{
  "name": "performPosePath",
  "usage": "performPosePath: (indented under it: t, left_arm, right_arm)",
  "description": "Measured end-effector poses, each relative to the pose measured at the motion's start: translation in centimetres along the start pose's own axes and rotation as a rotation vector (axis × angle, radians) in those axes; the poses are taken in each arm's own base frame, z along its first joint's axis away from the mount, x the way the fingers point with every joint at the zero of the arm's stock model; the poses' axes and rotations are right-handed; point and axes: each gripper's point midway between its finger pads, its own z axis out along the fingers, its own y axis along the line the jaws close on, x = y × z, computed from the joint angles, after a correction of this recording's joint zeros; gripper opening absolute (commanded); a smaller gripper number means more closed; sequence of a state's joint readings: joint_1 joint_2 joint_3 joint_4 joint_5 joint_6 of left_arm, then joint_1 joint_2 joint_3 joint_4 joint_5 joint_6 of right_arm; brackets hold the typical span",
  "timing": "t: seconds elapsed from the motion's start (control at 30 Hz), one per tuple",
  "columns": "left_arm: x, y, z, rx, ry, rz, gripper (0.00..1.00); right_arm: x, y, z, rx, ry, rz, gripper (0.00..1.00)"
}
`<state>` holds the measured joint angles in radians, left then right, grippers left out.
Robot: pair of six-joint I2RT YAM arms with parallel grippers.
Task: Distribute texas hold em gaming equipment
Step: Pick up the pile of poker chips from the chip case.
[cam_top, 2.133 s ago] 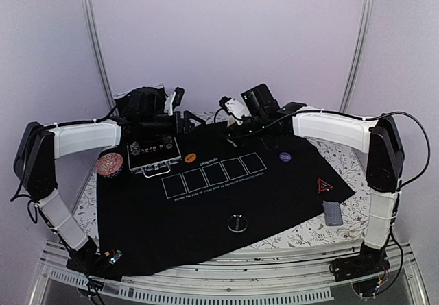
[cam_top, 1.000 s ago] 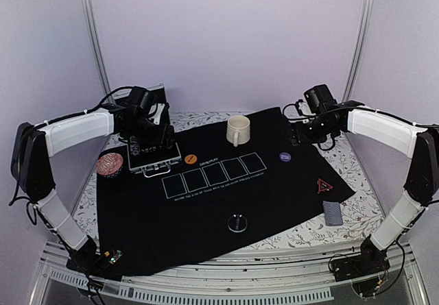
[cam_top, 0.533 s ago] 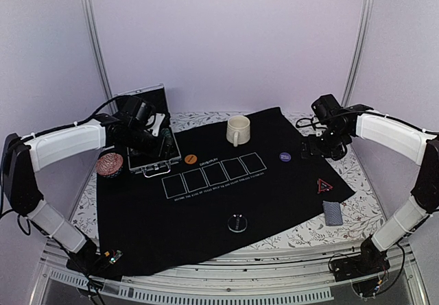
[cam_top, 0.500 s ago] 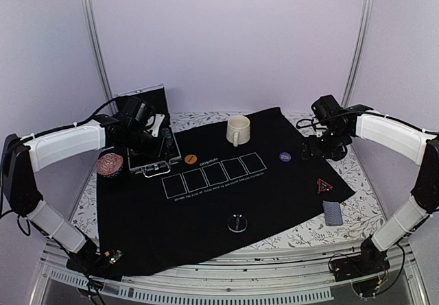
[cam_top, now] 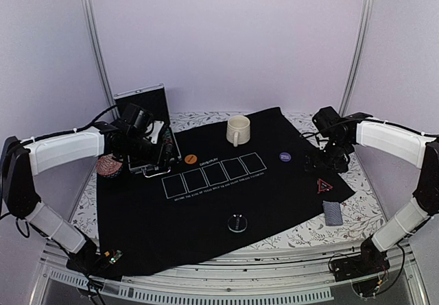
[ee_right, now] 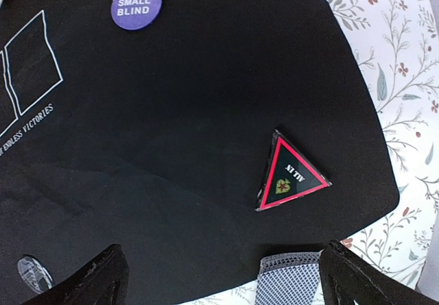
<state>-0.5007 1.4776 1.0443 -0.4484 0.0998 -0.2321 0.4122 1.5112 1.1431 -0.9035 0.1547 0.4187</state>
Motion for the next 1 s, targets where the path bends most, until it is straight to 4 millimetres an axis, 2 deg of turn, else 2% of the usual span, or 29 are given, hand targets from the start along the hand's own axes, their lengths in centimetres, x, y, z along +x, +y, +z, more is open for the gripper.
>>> performPosePath:
  t: [0.07,0.17,0.37,0.43,0.6,0.67,0.73,0.83,0.9,1.0]
  left_arm:
    - [-0.7,0.2,-0.1,0.016,-0.009,-0.014,0.77]
    - [-3.1,2.2,-0.2,-0.001,-0.039,-0.062,0.76]
    - [-9.7,8.8,0.0,-0.026,-0.106,-0.199,0.76]
    - [-11.2,11.4,0.0,-0.049,-0.117,-0.245,0.76]
    - [-13.1,18.1,-0.2,-0.220,-0.109,-0.316,0.74]
    - [-13.4,20.0,-0.1,-0.298,-0.076,-0.293,0.75]
    - [-13.4,20.9,0.5,-0.357,-0.007,-0.229,0.78]
    - [-12.1,21.2,2.0,-0.438,0.128,-0.089,0.79]
    - [-11.9,20.8,2.2,-0.495,0.169,0.024,0.77]
    - [-8.4,20.1,2.9,-0.529,0.334,0.151,0.67]
  right_arm:
    - [-0.3,0.5,0.0,-0.027,-0.009,-0.003,0.99]
    - [-1.0,1.5,0.0,-0.073,-0.033,-0.021,0.99]
    - [-3.0,2.9,1.1,-0.095,-0.057,-0.110,0.99]
    - [-3.9,3.3,1.8,-0.092,-0.066,-0.143,0.99]
    - [-4.9,4.0,2.7,-0.095,-0.090,-0.229,0.99]
    - [-5.1,4.1,2.8,-0.098,-0.097,-0.256,0.99]
    - [-5.2,4.3,2.9,-0.099,-0.104,-0.289,0.99]
    - [-5.4,4.4,3.4,-0.096,-0.100,-0.325,0.99]
    - [-5.7,4.8,3.6,-0.103,-0.098,-0.341,0.99]
    - [-5.9,5.2,3.7,-0.118,-0.100,-0.356,0.99]
